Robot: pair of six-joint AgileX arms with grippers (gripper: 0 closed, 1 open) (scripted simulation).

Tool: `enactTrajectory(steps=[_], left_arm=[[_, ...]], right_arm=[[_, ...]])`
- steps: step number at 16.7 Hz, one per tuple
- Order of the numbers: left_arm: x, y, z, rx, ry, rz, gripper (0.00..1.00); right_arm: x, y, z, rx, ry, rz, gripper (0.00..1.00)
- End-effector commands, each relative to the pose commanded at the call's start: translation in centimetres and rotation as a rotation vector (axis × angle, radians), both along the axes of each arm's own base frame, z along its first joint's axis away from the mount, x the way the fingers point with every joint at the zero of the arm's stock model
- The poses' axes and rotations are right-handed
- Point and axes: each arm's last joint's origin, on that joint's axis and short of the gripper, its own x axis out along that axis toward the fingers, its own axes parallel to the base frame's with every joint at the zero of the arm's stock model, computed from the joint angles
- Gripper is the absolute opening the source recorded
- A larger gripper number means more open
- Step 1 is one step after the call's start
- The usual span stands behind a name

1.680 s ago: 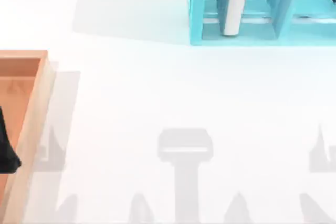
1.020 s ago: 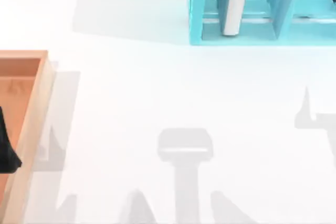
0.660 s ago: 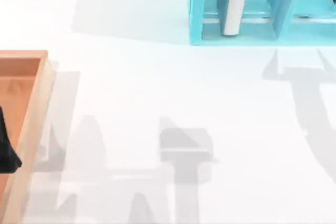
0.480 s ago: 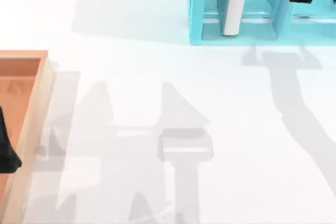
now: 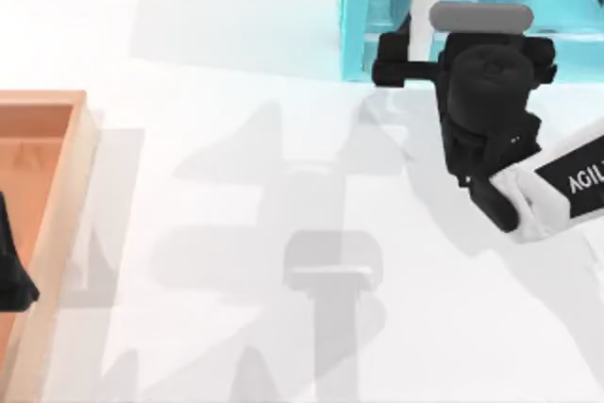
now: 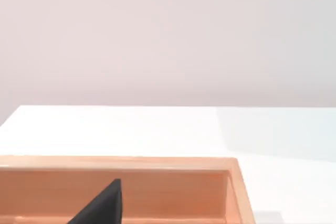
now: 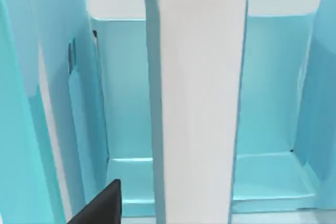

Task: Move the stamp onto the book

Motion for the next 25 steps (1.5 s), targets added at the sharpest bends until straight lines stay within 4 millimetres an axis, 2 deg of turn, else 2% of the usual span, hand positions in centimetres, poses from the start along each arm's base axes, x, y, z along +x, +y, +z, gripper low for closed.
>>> enactTrajectory(steps=[2, 4, 11, 14, 21, 25], left_arm=[[0.0, 0.0, 0.0, 0.0, 0.0, 0.0, 1.0], [0.0, 0.0, 0.0, 0.0, 0.0, 0.0, 1.0], [0.0, 0.0, 0.0, 0.0, 0.0, 0.0, 1.0], [0.0, 0.0, 0.0, 0.0, 0.0, 0.0, 1.0], [0.0, 0.0, 0.0, 0.0, 0.0, 0.0, 1.0], [0.0, 0.0, 0.0, 0.0, 0.0, 0.0, 1.0]], right_arm=[[0.3, 1.1, -2.0, -0.01, 0.02, 0.003, 1.0], [0.3, 1.5, -3.0, -0.015, 0.029, 0.004, 1.0], [0.7, 1.4, -3.1, -0.017, 0.032, 0.002, 1.0], [2.7, 1.6, -3.3, -0.015, 0.029, 0.004, 1.0], [9.3, 1.4, -3.9, -0.015, 0.028, 0.004, 1.0], [10.3, 1.2, -3.9, -0.015, 0.029, 0.004, 1.0]])
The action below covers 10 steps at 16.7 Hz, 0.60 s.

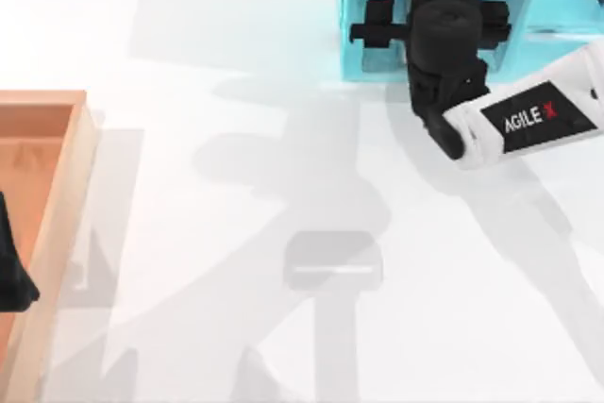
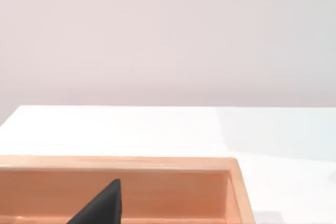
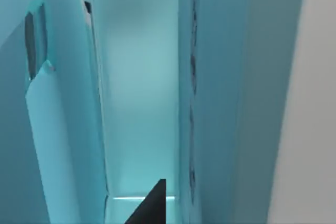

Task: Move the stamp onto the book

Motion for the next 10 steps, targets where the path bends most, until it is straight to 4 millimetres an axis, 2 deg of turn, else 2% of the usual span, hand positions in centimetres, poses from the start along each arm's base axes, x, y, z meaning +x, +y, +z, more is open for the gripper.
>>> enactTrajectory(steps=[2, 10], left_arm=[[0.0, 0.0, 0.0, 0.0, 0.0, 0.0, 1.0], [0.0, 0.0, 0.0, 0.0, 0.0, 0.0, 1.0]], right_arm=[[0.0, 0.0, 0.0, 0.0, 0.0, 0.0, 1.0], [0.0, 0.0, 0.0, 0.0, 0.0, 0.0, 0.4]])
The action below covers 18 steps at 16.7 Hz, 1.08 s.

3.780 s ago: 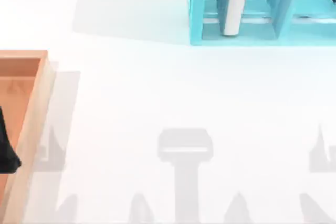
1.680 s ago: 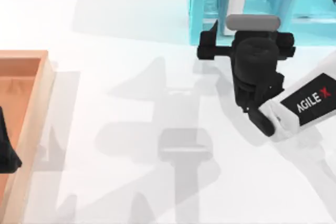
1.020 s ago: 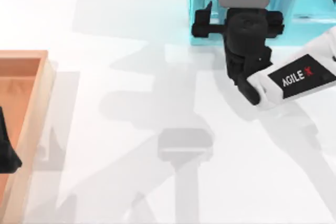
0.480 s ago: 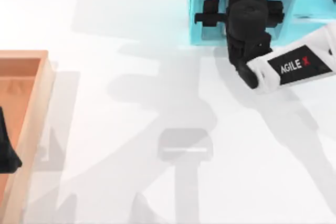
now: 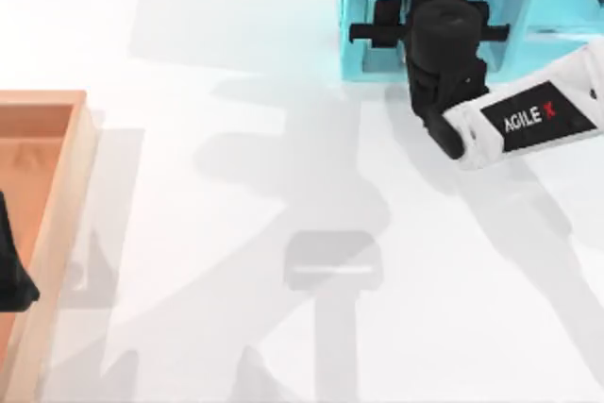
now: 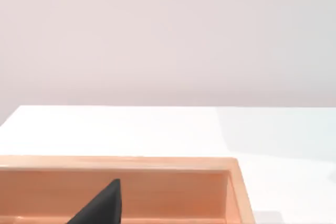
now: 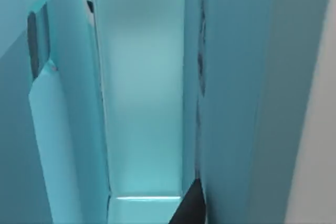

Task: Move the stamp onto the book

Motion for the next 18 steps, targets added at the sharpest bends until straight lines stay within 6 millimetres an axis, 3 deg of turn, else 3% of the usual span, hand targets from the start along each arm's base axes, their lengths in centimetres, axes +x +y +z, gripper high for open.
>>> enactTrajectory(steps=[5, 15, 18], left_arm=[[0.0, 0.0, 0.0, 0.0, 0.0, 0.0, 1.0], [0.0, 0.0, 0.0, 0.0, 0.0, 0.0, 1.0], [0.0, 0.0, 0.0, 0.0, 0.0, 0.0, 1.0]], right_arm=[[0.0, 0.0, 0.0, 0.0, 0.0, 0.0, 0.02], [-0.1, 0.0, 0.1, 0.001, 0.0, 0.0, 0.0], [-1.0, 0.7, 2.2, 0.0, -0.005, 0.0, 0.0]])
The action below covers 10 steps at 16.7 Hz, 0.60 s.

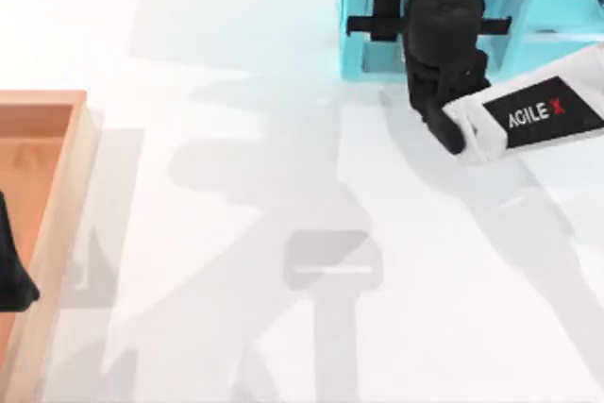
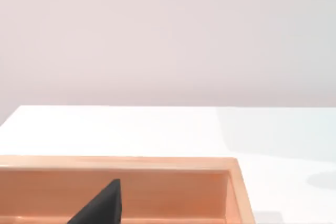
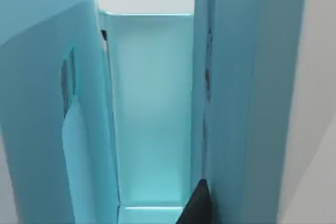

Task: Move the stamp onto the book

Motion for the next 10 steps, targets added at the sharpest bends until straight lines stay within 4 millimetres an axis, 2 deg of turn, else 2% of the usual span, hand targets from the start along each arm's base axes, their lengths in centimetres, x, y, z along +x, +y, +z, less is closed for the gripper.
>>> enactTrajectory(steps=[2, 4, 7, 9, 10], left_arm=[[0.0, 0.0, 0.0, 0.0, 0.0, 0.0, 1.0], [0.0, 0.0, 0.0, 0.0, 0.0, 0.0, 1.0], [0.0, 0.0, 0.0, 0.0, 0.0, 0.0, 1.0], [0.0, 0.0, 0.0, 0.0, 0.0, 0.0, 1.0], [0.0, 0.0, 0.0, 0.0, 0.0, 0.0, 1.0]], right_arm=[[-1.5, 0.7, 2.8, -0.002, -0.003, -0.002, 0.0], [-3.9, 1.3, 6.6, 0.001, -0.012, -0.003, 0.0], [-9.0, 1.3, 13.0, 0.017, -0.035, -0.004, 0.0], [-12.7, 0.9, 15.9, 0.023, -0.038, -0.003, 0.0], [-14.3, 0.6, 16.8, 0.022, -0.033, -0.002, 0.0]])
